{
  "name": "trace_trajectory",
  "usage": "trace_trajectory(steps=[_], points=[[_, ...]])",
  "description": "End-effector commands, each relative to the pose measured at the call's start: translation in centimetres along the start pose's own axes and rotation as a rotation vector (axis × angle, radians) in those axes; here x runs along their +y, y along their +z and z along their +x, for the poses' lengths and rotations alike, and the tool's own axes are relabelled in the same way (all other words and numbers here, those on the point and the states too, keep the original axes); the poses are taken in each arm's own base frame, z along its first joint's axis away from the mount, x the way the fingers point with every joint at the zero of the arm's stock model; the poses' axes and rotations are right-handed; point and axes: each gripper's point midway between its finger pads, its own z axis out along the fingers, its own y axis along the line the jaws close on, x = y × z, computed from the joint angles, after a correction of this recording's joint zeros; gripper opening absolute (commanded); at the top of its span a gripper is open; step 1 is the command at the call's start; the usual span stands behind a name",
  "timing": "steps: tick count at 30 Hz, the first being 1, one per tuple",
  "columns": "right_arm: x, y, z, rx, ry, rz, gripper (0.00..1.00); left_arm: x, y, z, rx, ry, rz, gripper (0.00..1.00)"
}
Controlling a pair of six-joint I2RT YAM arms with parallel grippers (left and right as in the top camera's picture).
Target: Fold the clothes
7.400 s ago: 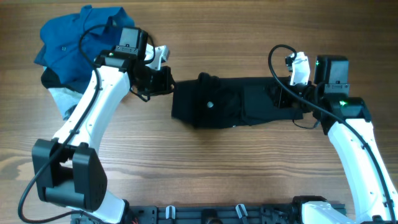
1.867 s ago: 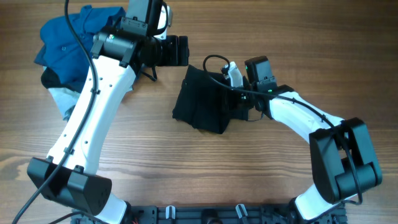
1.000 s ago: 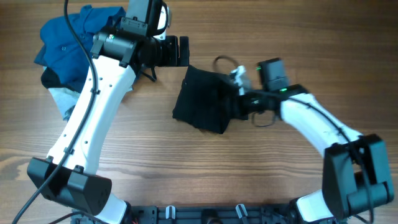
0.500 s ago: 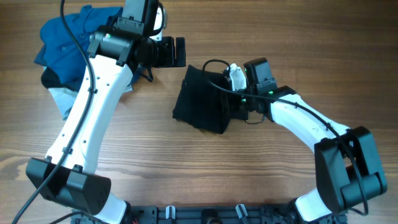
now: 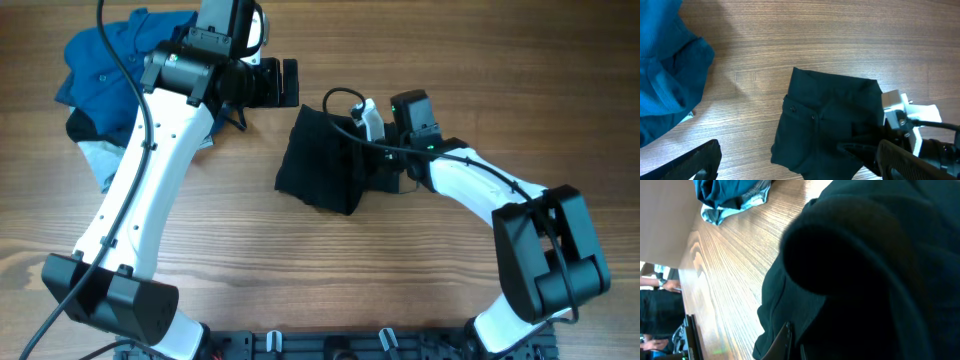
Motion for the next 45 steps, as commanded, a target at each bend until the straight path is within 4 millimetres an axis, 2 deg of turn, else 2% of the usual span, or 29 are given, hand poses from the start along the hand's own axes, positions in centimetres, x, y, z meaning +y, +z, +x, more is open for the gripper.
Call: trace_trajectory(steps=[1, 5, 8, 11, 14, 15, 16, 17, 18, 19, 21, 23, 24, 25, 26, 27, 33, 36, 45], points=[[0.2, -1.3, -0.8, -0.026, 0.02, -0.054, 0.05, 0.3, 0.3, -0.1, 0.002, 0.011, -0.009, 1.0], [0.0, -3.8, -2.3, -0.086, 0.023, -0.065, 0.05, 0.3, 0.3, -0.1, 0.002, 0.011, -0.009, 1.0], [-0.2, -4.7, -2.8, -0.108, 0.025, -0.065, 0.05, 0.3, 0.4, -0.1, 0.002, 0.011, -0.009, 1.0], [-1.0, -5.8, -3.1, -0.127, 0.042, -0.046, 0.05, 0.3, 0.3, -0.1, 0.002, 0.011, -0.009, 1.0], [-2.2, -7.8, -3.7, -0.165, 0.059, -0.023, 0.04, 0.3, 0.4, -0.1, 0.003, 0.011, -0.01, 1.0], [-2.0, -8.6, -3.9, -0.18, 0.052, -0.049, 0.04, 0.3, 0.3, -0.1, 0.002, 0.011, -0.009, 1.0], [-0.6, -10.1, -4.4, -0.205, 0.023, -0.133, 0.06, 0.3, 0.4, -0.1, 0.003, 0.011, -0.01, 1.0], [0.8, -11.7, -4.8, -0.227, 0.003, -0.214, 0.29, 0.3, 0.4, -0.1, 0.003, 0.011, -0.01, 1.0], [1.7, -13.4, -5.4, -0.249, 0.053, -0.265, 0.39, 0.3, 0.3, -0.1, 0.002, 0.011, -0.009, 1.0], [1.8, -15.1, -6.1, -0.272, 0.176, -0.27, 0.39, 0.3, 0.3, -0.1, 0.002, 0.011, -0.009, 1.0], [2.4, -17.9, -7.0, -0.319, 0.291, -0.287, 0.48, 0.3, 0.3, -0.1, 0.002, 0.011, -0.009, 1.0], [3.2, -20.1, -7.8, -0.368, 0.346, -0.291, 0.49, 0.3, 0.3, -0.1, 0.002, 0.011, -0.009, 1.0], [3.9, -21.3, -8.2, -0.39, 0.388, -0.301, 0.45, 0.3, 0.4, -0.1, 0.003, 0.011, -0.01, 1.0], [4.5, -22.1, -8.5, -0.404, 0.409, -0.315, 0.24, 0.3, 0.3, -0.1, 0.002, 0.011, -0.009, 1.0], [5.3, -22.9, -9.0, -0.416, 0.453, -0.336, 0.12, 0.3, 0.3, -0.1, 0.002, 0.011, -0.009, 1.0], [6.4, -23.9, -9.7, -0.432, 0.495, -0.368, 0.06, 0.3, 0.3, -0.1, 0.002, 0.011, -0.009, 1.0], [11.9, -28.4, -13.2, -0.463, 0.652, -0.593, 0.04, 0.3, 0.3, -0.3, -0.004, 0.012, -0.008, 1.0], [13.5, -30.1, -14.3, -0.512, 0.666, -0.665, 0.04, 0.3, 0.4, -0.3, -0.005, 0.012, -0.007, 1.0], [13.2, -30.4, -14.7, -0.531, 0.708, -0.678, 0.04, 0.2, 0.3, -0.4, -0.01, 0.012, -0.006, 1.0]])
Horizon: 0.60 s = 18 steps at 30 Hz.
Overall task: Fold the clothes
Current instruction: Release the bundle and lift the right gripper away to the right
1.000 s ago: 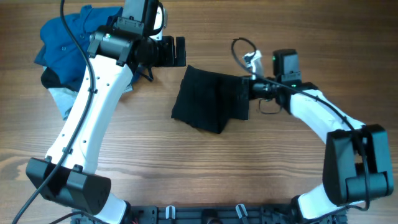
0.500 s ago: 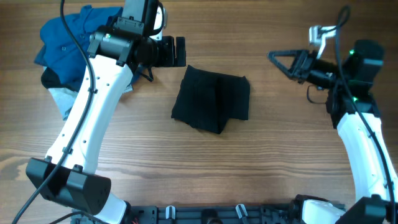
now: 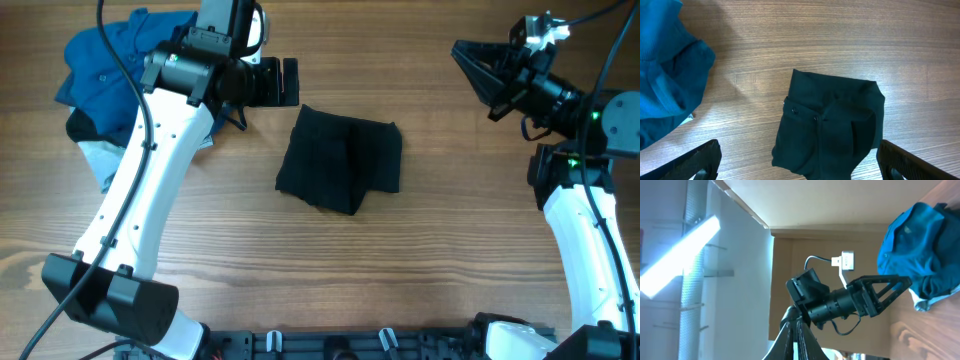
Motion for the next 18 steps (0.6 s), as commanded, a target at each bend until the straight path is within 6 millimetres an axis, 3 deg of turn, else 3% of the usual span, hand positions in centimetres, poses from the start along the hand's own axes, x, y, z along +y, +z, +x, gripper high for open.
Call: trace_trajectory(steps=[1, 9, 10, 11, 12, 13, 14, 17, 18], points=[[0.6, 0.0, -0.4, -0.029, 0.035, -0.017, 0.04, 0.3, 0.4, -0.3, -0.003, 0.009, -0.008, 1.0], [0.6, 0.0, -0.4, -0.028, 0.035, -0.017, 0.04, 0.2, 0.4, -0.3, -0.004, 0.009, -0.007, 1.0], [0.6, 0.0, -0.4, -0.028, 0.035, -0.017, 0.22, 0.3, 0.3, -0.3, -0.005, 0.009, -0.007, 1.0], [0.6, 0.0, -0.3, -0.028, 0.034, -0.017, 0.32, 0.3, 0.3, -0.3, -0.005, 0.009, -0.007, 1.0], [0.6, 0.0, -0.3, -0.026, 0.029, -0.018, 0.31, 0.2, 0.4, -0.3, -0.004, 0.009, -0.007, 1.0], [0.6, 0.0, -0.1, -0.015, -0.049, -0.012, 0.18, 0.3, 0.4, -0.3, -0.004, 0.009, -0.007, 1.0], [0.3, 0.0, 0.0, -0.006, -0.171, -0.001, 0.12, 0.3, 0.4, -0.3, -0.004, 0.009, -0.007, 1.0], [-3.5, -0.2, 0.3, 0.072, -0.373, 0.1, 0.08, 0.2, 0.4, -0.3, -0.004, 0.009, -0.007, 1.0], [-6.9, -0.7, 0.2, 0.09, -0.366, 0.177, 0.07, 0.2, 0.3, -0.2, -0.003, 0.01, -0.005, 1.0]])
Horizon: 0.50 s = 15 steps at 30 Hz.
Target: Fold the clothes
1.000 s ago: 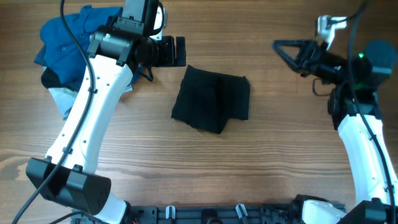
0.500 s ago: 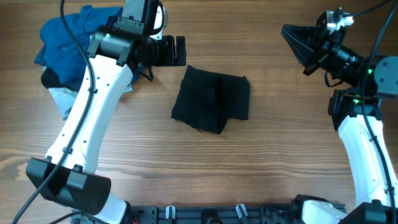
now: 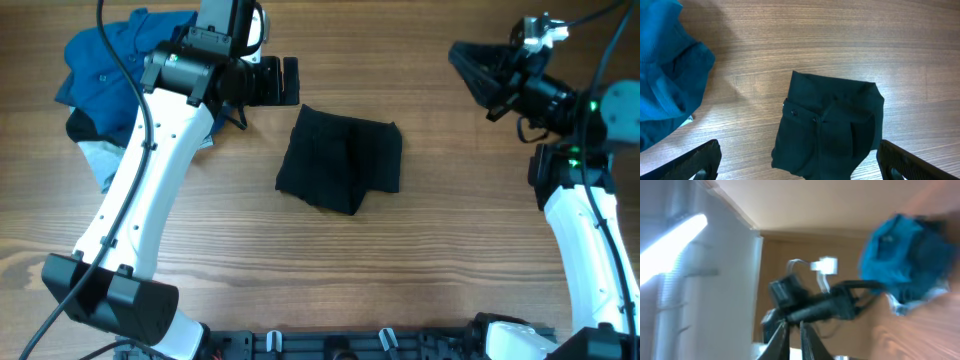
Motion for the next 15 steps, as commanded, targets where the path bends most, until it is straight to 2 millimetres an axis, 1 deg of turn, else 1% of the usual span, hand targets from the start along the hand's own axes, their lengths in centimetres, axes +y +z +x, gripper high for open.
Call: trace_trajectory(steps=[1, 2, 3, 4, 5, 6, 7, 8, 9, 10, 11, 12, 13, 15], points=[[-6.2, -0.5, 1.3, 0.082, -0.27, 0.142, 0.06, 0.0, 0.4, 0.0, 0.009, 0.01, 0.004, 1.0], [-8.9, -0.9, 1.3, 0.071, -0.257, 0.219, 0.06, -0.4, 0.4, 0.2, 0.018, 0.011, 0.027, 1.0], [-11.2, -1.4, 1.3, 0.056, -0.243, 0.297, 0.06, -0.7, 0.4, 0.4, 0.028, 0.01, 0.045, 0.99], [-13.8, -2.1, 1.2, 0.044, -0.253, 0.398, 0.1, -0.9, 0.5, 0.7, 0.04, 0.009, 0.06, 0.99], [-16.3, -2.7, 1.2, 0.049, -0.31, 0.508, 0.17, -1.2, 0.7, 1.0, 0.061, 0.008, 0.075, 0.97], [-18.1, -3.3, 1.0, 0.048, -0.334, 0.595, 0.24, -1.5, 0.9, 1.4, 0.077, 0.014, 0.085, 0.93], [-20.3, -4.1, 0.8, 0.041, -0.358, 0.722, 0.3, -2.1, 1.3, 2.0, 0.102, 0.055, 0.106, 0.89], [-21.1, -4.4, 0.6, 0.046, -0.389, 0.777, 0.37, -2.8, 1.8, 2.7, 0.132, 0.104, 0.124, 0.88], [-21.8, -4.7, 0.5, 0.048, -0.413, 0.822, 0.47, -3.3, 2.3, 3.4, 0.157, 0.127, 0.126, 0.9], [-22.2, -4.8, 0.4, 0.044, -0.418, 0.855, 0.54, -3.8, 2.7, 4.0, 0.18, 0.148, 0.128, 0.94], [-22.5, -5.0, 0.3, 0.037, -0.415, 0.875, 0.56, -4.2, 3.3, 4.7, 0.206, 0.164, 0.125, 0.97], [-22.7, -5.3, 0.1, 0.018, -0.395, 0.897, 0.57, -4.5, 3.8, 5.3, 0.228, 0.177, 0.114, 0.98], [-22.9, -5.7, -0.1, -0.008, -0.359, 0.919, 0.59, -4.6, 4.7, 5.9, 0.252, 0.196, 0.08, 0.98], [-22.5, -5.0, 0.4, 0.037, -0.395, 0.87, 0.57, -4.2, 6.1, 6.9, 0.285, 0.231, 0.003, 0.9]])
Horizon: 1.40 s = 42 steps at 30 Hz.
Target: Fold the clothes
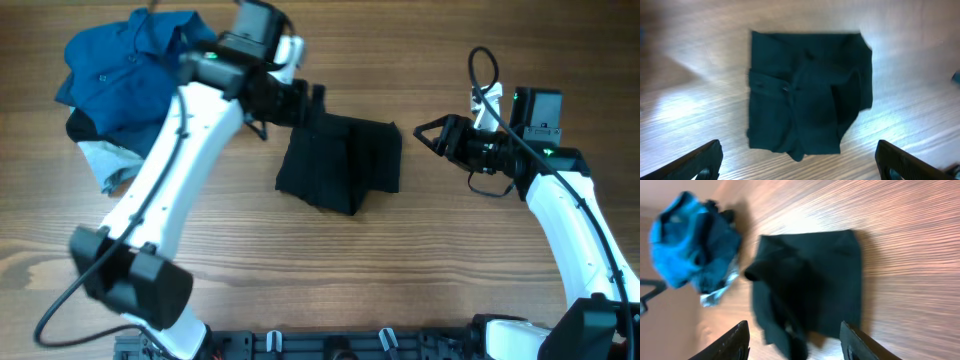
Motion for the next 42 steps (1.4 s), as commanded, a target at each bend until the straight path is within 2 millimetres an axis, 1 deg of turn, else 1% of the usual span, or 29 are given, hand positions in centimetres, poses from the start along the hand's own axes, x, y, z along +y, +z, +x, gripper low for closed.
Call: trace_trajectory(steps=[1, 3, 5, 6, 8, 9, 10, 11, 12, 13, 14, 15, 17, 18, 22, 24, 27, 30, 31, 32, 33, 34, 36, 37, 38, 39, 40, 41, 42], points=[[-0.5, 0.2, 0.0, 0.005, -0.152, 0.026, 0.58, -0.1, 3.7, 1.6, 0.097, 0.088, -0.11, 0.9], [-1.2, 0.9, 0.7, 0.038, -0.167, 0.063, 0.59, -0.4, 4.7, 1.9, 0.119, 0.101, -0.12, 0.89], [-1.7, 2.5, 1.6, 0.09, -0.161, 0.055, 0.39, -0.4, 5.4, 1.9, 0.124, 0.098, -0.124, 0.89], [-1.5, 3.4, 2.0, 0.117, -0.183, 0.027, 0.36, 0.0, 5.4, 1.6, 0.115, 0.077, -0.139, 0.89], [-1.3, 5.6, 3.1, 0.177, -0.203, -0.04, 0.35, 1.3, 5.3, 1.1, 0.096, 0.031, -0.181, 0.87], [-0.7, 6.5, 3.6, 0.201, -0.216, -0.099, 0.36, 1.8, 5.2, 0.9, 0.092, 0.02, -0.185, 0.87], [0.1, 7.0, 4.1, 0.222, -0.251, -0.171, 0.46, 2.2, 5.1, 0.8, 0.09, 0.012, -0.187, 0.89], [1.4, 7.6, 4.8, 0.246, -0.296, -0.289, 0.63, 2.8, 5.1, 0.7, 0.09, -0.004, -0.189, 0.9], [2.3, 8.2, 5.3, 0.263, -0.314, -0.388, 0.72, 3.2, 5.0, 0.6, 0.091, -0.015, -0.193, 0.91], [2.2, 9.1, 5.6, 0.274, -0.312, -0.413, 0.77, 3.8, 4.9, 0.5, 0.09, -0.028, -0.197, 0.91], [2.0, 9.9, 5.8, 0.282, -0.299, -0.413, 0.79, 4.2, 4.8, 0.4, 0.089, -0.041, -0.193, 0.92], [2.2, 10.4, 6.3, 0.297, -0.299, -0.449, 0.8, 4.5, 4.8, 0.4, 0.09, -0.053, -0.183, 0.93], [3.6, 10.5, 7.0, 0.313, -0.338, -0.551, 0.82, 4.9, 4.7, 0.3, 0.092, -0.071, -0.168, 0.95], [4.0, 10.9, 7.3, 0.316, -0.354, -0.556, 0.83, 5.2, 4.6, 0.2, 0.091, -0.076, -0.171, 0.95], [4.6, 12.4, 8.3, 0.335, -0.37, -0.494, 0.85, 5.9, 4.6, -0.1, 0.081, -0.09, -0.174, 0.98], [4.1, 13.5, 8.8, 0.346, -0.346, -0.409, 0.89, 6.1, 4.5, -0.1, 0.08, -0.095, -0.175, 0.98], [3.3, 15.2, 9.4, 0.357, -0.281, -0.29, 0.89, 6.1, 4.5, -0.1, 0.081, -0.094, -0.175, 0.99], [4.5, 16.0, 10.5, 0.373, -0.294, -0.307, 0.88, 6.1, 4.5, -0.1, 0.081, -0.094, -0.175, 0.98], [4.5, 16.3, 10.6, 0.369, -0.281, -0.284, 0.85, 6.1, 4.5, -0.1, 0.081, -0.094, -0.175, 0.98], [3.9, 16.7, 10.3, 0.355, -0.232, -0.223, 0.82, 6.1, 4.5, -0.1, 0.081, -0.094, -0.175, 0.99], [3.2, 17.0, 10.1, 0.341, -0.184, -0.165, 0.82, 6.1, 4.5, -0.1, 0.081, -0.094, -0.175, 0.99], [3.1, 17.1, 9.9, 0.332, -0.175, -0.152, 0.78, 6.1, 4.5, -0.1, 0.081, -0.095, -0.175, 0.99], [3.7, 17.1, 9.7, 0.327, -0.191, -0.185, 0.7, 6.1, 4.5, -0.1, 0.081, -0.095, -0.175, 0.99], [4.1, 17.0, 9.7, 0.327, -0.2, -0.212, 0.61, 6.1, 4.5, -0.1, 0.081, -0.094, -0.175, 0.99], [4.2, 17.1, 9.6, 0.322, -0.2, -0.215, 0.49, 6.1, 4.5, -0.1, 0.081, -0.094, -0.175, 0.99], [4.2, 17.1, 9.5, 0.322, -0.193, -0.214, 0.36, 6.1, 4.5, -0.1, 0.081, -0.094, -0.175, 1.0], [4.2, 17.0, 9.5, 0.321, -0.189, -0.213, 0.27, 6.1, 4.5, -0.1, 0.081, -0.094, -0.175, 1.0], [4.2, 17.0, 9.4, 0.32, -0.186, -0.213, 0.14, 6.1, 4.5, -0.1, 0.081, -0.094, -0.175, 1.0], [4.2, 16.9, 9.2, 0.318, -0.177, -0.218, 0.05, 6.1, 4.5, -0.1, 0.081, -0.094, -0.175, 1.0]])
